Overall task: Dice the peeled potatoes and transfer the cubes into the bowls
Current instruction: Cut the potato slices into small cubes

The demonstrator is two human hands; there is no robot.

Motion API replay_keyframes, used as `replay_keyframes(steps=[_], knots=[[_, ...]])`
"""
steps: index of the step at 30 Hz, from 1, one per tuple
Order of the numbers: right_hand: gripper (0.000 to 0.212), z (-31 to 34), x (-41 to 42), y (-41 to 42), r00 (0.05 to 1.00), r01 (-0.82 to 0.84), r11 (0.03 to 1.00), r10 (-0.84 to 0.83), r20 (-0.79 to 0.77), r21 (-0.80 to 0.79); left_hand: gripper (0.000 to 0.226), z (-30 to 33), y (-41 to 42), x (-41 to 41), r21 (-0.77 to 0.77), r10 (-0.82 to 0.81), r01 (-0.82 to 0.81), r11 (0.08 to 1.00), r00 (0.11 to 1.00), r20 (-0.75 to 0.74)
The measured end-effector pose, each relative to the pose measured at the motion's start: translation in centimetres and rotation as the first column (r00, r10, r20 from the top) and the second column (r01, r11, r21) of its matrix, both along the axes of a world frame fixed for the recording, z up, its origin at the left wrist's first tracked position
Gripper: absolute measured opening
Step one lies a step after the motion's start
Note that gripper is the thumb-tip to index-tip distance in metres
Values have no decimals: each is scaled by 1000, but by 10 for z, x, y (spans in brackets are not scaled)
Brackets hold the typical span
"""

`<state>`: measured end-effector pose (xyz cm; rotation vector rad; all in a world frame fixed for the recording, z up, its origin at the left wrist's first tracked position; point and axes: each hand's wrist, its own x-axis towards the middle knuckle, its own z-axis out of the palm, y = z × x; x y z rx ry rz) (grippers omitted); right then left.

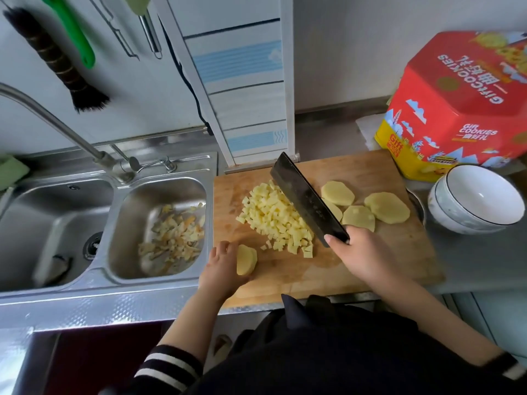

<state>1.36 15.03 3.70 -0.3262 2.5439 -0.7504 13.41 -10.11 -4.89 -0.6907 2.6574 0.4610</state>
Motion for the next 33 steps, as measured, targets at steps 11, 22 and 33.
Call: replay_keyframes(steps=[11,22,33], knots=[[36,4,1,-7,999,-41,999,41,-31,-4,83,5,-10,-8,9,-210,210,978,976,61],[25,3,6,-6,995,-90,996,91,-37,25,85,8,-3,-22,-32,-224,234,972,956,190],[29,1,11,-11,993,-115,993,115,-27,9,76,7,7,-23,-19,-106,111,994,976,188]])
